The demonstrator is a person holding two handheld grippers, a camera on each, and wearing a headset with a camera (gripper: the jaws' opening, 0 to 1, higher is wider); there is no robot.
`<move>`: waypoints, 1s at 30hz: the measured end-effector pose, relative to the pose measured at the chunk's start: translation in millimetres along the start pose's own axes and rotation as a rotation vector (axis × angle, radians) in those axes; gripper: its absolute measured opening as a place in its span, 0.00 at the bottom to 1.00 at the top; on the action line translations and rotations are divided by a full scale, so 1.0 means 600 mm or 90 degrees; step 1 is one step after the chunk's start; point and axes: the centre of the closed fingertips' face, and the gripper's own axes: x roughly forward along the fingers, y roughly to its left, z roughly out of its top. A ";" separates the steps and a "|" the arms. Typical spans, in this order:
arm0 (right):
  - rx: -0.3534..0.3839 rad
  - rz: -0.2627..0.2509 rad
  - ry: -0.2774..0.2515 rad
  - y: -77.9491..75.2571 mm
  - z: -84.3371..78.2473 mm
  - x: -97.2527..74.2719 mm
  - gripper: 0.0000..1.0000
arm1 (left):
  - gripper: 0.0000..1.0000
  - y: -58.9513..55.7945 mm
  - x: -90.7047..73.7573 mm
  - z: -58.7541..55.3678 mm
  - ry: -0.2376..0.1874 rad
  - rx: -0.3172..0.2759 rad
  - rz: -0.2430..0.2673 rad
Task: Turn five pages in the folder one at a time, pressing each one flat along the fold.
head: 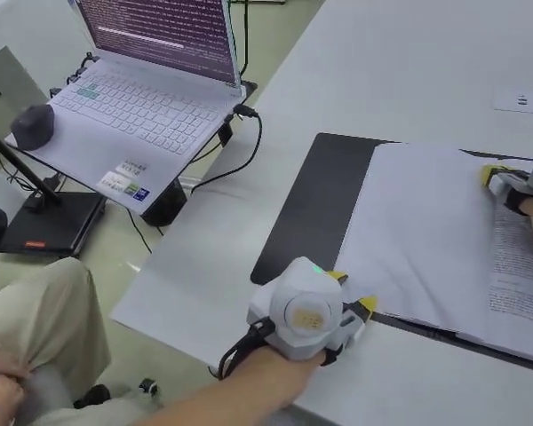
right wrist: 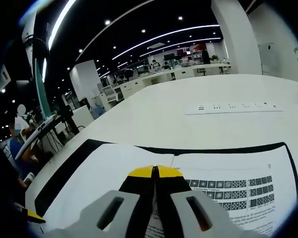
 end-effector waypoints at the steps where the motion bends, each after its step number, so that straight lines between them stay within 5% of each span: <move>1: 0.001 0.001 0.000 0.004 -0.001 -0.006 0.00 | 0.26 0.000 0.000 0.000 0.000 -0.001 0.000; 30: 0.039 0.060 0.013 0.044 -0.043 -0.088 0.00 | 0.26 -0.001 -0.001 0.001 0.001 0.005 0.000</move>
